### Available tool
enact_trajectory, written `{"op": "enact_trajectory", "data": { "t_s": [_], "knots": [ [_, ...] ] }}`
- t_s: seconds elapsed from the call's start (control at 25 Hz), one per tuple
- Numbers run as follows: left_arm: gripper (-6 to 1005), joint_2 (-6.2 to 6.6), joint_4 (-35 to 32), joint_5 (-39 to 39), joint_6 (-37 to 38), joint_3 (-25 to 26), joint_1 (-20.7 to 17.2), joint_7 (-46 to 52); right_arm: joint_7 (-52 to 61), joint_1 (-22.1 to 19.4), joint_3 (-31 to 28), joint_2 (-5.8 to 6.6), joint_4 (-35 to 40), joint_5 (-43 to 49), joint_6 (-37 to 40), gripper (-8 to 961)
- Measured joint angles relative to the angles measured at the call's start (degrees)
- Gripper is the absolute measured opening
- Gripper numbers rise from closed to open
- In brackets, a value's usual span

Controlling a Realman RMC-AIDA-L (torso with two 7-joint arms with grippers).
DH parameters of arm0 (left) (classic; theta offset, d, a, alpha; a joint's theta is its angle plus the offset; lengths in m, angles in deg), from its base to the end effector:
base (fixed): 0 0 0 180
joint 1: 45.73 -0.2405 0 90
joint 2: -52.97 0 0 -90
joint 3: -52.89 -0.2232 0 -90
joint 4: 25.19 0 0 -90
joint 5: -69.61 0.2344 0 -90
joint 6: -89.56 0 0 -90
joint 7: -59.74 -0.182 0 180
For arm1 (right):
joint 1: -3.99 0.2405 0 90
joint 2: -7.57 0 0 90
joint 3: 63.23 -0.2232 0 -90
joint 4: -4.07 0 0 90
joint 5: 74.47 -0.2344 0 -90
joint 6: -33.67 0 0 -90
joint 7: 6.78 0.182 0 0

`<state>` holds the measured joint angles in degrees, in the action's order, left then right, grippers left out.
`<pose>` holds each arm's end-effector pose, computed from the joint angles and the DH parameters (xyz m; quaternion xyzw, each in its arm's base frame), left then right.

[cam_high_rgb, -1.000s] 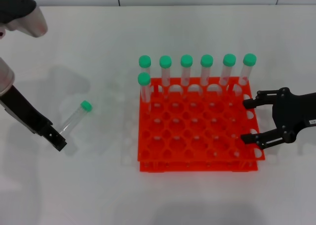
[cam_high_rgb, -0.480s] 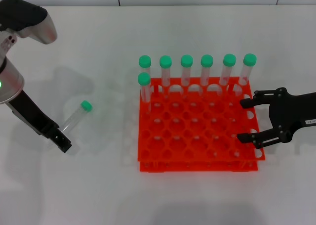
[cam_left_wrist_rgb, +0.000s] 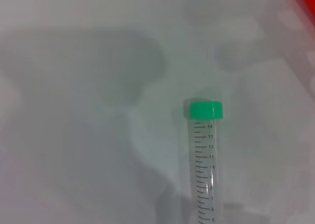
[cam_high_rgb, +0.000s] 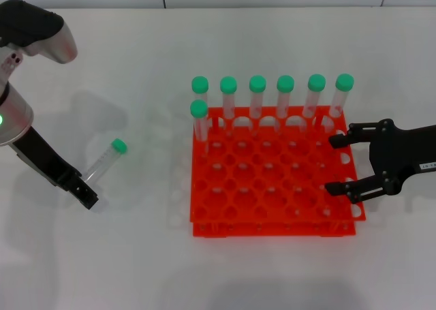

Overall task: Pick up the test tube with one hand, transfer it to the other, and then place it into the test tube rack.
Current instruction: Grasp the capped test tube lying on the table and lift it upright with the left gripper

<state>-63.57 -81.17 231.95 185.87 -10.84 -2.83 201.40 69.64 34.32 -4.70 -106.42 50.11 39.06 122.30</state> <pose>-0.2480 0.3631 0.0115 -0.8477 -0.4324 0.2817 0.1228 0.2240 0.3519 -0.0110 -0.9881 0.0678 0.1128 0.0801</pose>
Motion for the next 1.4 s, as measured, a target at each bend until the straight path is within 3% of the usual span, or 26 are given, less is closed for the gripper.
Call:
{"op": "enact_trajectory", "data": {
  "t_s": [1.12,1.4],
  "knots": [
    [829,-0.23,0.3,0.0,-2.3,0.0,-0.7,0.1,-0.4,-0.3,-0.3,-0.65,0.1,-0.3,0.1,869],
    [589,-0.26,0.9,0.0,-3.2,0.0,-0.8,0.2,-0.4,-0.3,-0.4,-0.71,0.2,-0.3,0.1,869]
  ]
}}
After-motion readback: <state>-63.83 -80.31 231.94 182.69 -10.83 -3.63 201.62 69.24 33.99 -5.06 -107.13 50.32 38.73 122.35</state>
